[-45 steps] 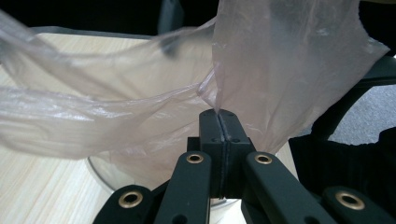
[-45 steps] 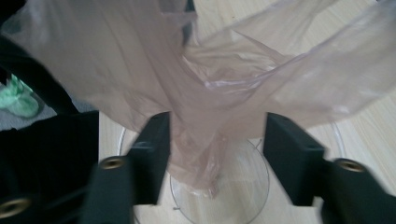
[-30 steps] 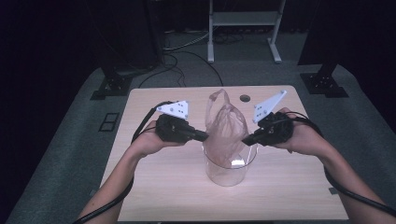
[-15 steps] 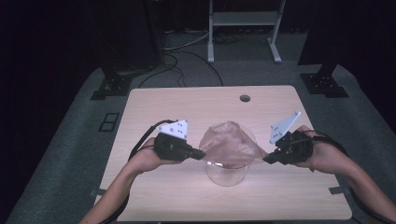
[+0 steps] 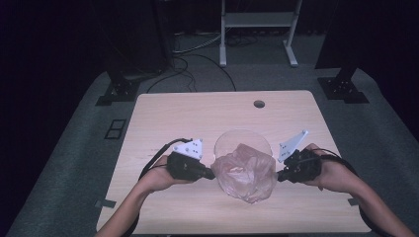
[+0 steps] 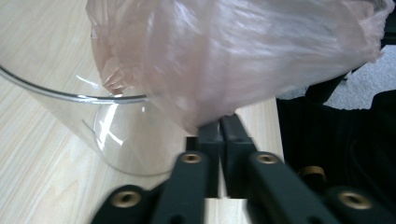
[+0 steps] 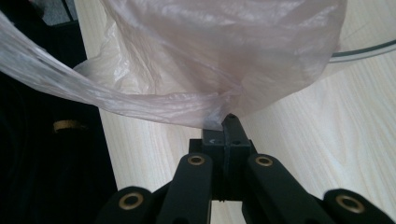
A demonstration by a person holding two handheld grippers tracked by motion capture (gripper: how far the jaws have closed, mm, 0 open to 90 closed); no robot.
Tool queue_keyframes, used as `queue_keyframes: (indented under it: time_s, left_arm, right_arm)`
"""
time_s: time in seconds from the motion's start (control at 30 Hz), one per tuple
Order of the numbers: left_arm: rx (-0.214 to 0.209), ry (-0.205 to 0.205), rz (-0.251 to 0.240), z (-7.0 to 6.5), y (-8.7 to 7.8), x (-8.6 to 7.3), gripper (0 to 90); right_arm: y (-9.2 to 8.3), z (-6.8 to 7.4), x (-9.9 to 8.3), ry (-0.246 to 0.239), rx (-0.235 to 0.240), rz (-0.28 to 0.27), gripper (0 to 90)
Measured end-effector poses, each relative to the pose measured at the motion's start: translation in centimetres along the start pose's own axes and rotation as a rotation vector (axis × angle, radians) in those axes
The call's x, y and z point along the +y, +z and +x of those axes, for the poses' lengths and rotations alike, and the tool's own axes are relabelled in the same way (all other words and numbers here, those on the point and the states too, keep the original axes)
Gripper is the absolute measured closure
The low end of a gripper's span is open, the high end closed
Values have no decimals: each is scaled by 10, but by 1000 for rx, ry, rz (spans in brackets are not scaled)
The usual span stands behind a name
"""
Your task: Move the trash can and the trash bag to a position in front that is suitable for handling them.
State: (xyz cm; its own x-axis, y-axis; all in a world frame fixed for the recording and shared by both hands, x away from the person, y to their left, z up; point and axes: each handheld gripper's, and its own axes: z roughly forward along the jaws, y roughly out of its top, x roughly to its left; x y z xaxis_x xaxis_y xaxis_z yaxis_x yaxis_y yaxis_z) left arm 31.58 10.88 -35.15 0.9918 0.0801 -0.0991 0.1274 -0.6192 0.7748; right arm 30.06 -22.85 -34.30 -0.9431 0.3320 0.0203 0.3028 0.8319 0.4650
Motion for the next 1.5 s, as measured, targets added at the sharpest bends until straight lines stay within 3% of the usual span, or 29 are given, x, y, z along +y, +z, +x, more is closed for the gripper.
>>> queue_keyframes:
  time_s: [0.1, 0.3, 0.5, 0.83, 1.17, 1.37, 1.5]
  left_arm:
    - [-4, -4, -9, -4, -7, -2, 677]
    - [31, -24, -42, -8, -30, -3, 591]
    - [42, -5, -45, -11, -42, 8, 537]
    - [59, 18, -39, -12, -54, 26, 523]
    - [44, 69, -51, -17, -58, 48, 567]
    - [31, 93, -56, -21, -52, 63, 582]
    - [15, 106, -51, -20, -39, 74, 597]
  right_arm:
    - [-8, 2, -5, 6, 8, -38, 748]
    - [-30, 5, -9, 9, 27, -81, 661]
    - [-56, 12, -11, -14, 20, -109, 576]
    - [-78, 14, -1, -35, -21, -173, 571]
    - [-83, 22, 24, -90, -14, -208, 657]
    - [-78, 27, 41, -124, -6, -210, 670]
    - [-69, 28, 53, -146, -1, -197, 683]
